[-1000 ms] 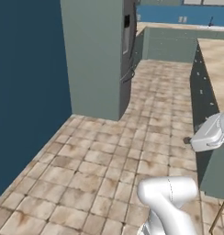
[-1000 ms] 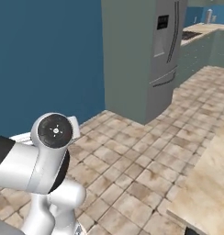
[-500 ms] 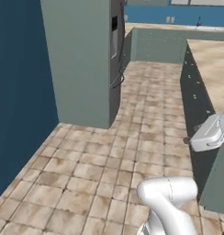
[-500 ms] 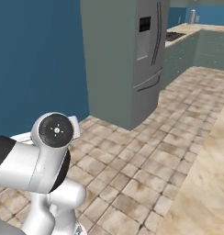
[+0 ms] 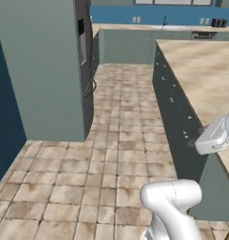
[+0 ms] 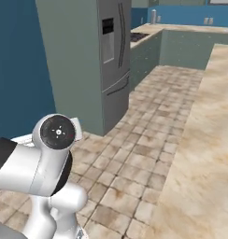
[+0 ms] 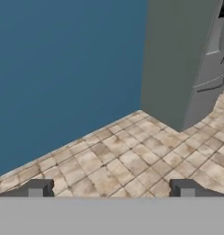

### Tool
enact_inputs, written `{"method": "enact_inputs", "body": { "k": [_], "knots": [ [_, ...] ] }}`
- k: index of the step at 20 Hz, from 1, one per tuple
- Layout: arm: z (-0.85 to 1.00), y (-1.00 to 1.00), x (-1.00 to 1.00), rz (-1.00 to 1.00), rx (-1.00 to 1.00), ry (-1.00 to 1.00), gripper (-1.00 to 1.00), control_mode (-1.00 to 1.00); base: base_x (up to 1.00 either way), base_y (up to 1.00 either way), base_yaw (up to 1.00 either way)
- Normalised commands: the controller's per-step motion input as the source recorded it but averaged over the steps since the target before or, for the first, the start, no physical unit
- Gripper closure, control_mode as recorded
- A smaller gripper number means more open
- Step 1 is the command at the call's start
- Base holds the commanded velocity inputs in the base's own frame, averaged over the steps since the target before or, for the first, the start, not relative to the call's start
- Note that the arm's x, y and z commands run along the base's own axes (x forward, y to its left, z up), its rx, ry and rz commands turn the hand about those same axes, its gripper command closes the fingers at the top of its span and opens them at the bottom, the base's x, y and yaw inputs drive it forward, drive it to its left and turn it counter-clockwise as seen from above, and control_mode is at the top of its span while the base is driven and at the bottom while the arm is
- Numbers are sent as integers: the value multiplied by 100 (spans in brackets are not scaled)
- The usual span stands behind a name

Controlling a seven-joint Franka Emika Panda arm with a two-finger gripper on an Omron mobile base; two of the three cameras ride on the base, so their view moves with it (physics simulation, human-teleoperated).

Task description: Pick the water bottle, boxed drink from the counter and place them in the open cabinet.

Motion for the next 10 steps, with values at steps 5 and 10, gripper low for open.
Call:
{"method": "enact_inputs", "body": {
  "k": [5,10],
  "knots": [
    [0,0,0,0,0,0,-100,100,59,2,-37],
    [0,0,0,0,0,0,-100,100,68,20,-36]
  ]
}}
